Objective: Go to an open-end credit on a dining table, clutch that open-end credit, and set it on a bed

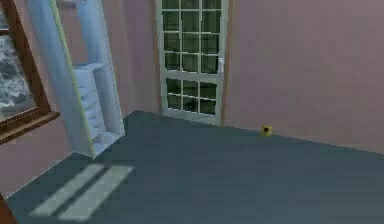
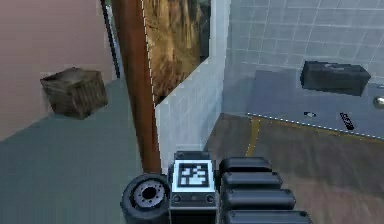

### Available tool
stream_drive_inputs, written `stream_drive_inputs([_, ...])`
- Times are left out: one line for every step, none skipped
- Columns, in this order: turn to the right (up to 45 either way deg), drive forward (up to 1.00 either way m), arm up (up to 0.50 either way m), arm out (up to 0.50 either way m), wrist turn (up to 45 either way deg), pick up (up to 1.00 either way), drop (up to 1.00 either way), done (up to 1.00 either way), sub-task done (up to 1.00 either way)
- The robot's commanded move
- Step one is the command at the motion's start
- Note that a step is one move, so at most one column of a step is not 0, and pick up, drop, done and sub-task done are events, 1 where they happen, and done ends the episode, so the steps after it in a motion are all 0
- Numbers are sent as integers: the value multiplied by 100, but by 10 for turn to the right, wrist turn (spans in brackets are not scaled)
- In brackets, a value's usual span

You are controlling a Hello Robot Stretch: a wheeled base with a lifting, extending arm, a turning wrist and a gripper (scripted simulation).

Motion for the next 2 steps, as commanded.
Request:
stream_drive_inputs([390,0,0,0,0,0,0,0,0])
stream_drive_inputs([0,90,0,0,0,0,0,0,0])
